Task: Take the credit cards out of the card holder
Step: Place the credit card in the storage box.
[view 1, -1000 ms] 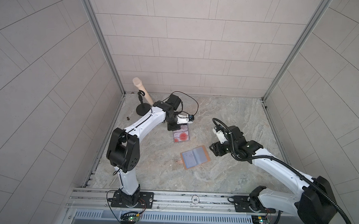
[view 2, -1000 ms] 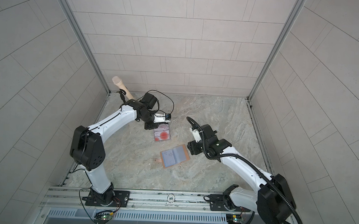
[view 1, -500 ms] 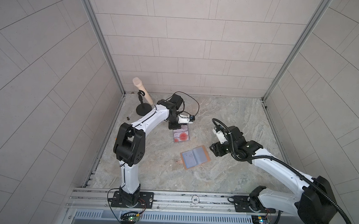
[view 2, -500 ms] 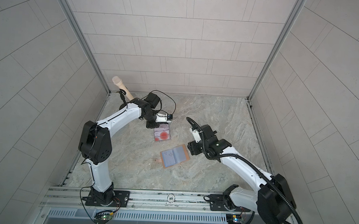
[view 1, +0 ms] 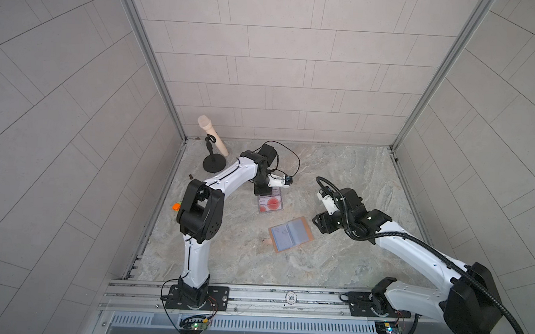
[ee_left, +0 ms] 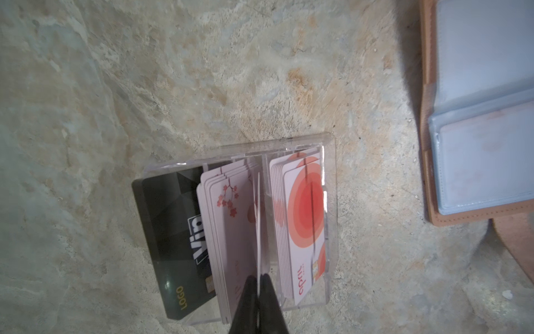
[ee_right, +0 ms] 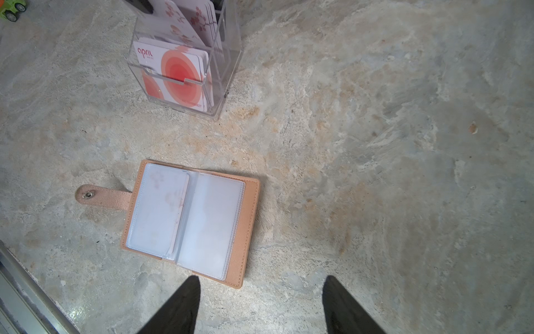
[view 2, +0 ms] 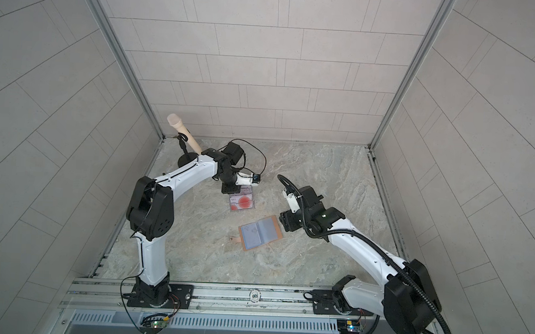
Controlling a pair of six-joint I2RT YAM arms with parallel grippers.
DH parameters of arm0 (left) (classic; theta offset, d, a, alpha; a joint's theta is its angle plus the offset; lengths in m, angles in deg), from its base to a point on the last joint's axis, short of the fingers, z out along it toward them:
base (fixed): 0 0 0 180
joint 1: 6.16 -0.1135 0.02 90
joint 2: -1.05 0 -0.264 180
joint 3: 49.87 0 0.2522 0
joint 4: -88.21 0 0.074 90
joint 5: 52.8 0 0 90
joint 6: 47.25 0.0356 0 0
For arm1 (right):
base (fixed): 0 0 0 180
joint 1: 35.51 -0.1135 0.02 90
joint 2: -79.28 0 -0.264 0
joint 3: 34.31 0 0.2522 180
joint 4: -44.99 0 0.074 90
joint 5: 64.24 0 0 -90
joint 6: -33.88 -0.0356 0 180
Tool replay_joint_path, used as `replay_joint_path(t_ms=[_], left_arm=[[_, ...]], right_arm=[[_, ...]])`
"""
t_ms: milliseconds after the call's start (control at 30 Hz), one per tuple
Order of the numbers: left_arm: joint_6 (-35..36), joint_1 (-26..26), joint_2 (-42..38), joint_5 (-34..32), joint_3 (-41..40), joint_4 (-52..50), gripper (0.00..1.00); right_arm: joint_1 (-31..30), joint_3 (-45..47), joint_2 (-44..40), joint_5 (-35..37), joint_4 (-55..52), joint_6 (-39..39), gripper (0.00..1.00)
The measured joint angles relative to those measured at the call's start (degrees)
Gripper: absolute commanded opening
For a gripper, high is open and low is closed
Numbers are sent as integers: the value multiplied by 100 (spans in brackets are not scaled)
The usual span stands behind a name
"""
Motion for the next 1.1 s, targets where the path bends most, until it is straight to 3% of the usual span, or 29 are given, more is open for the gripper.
replay_joint_path(t_ms=[567, 733, 967, 1100], left_arm=[[-295, 4, 31, -76, 101, 76, 31], [-452, 4, -42, -74, 101, 103, 45], [-800, -2, -848, -76, 48, 219, 51], [-1451, -63, -1495, 11, -140, 459, 54]], right_arm=[[0, 0, -33, 20, -28, 0, 70], [0, 0, -39, 9, -28, 0, 70], [-37, 0, -37, -76, -33, -7, 70], [-111, -2, -31, -114, -35, -11, 70]])
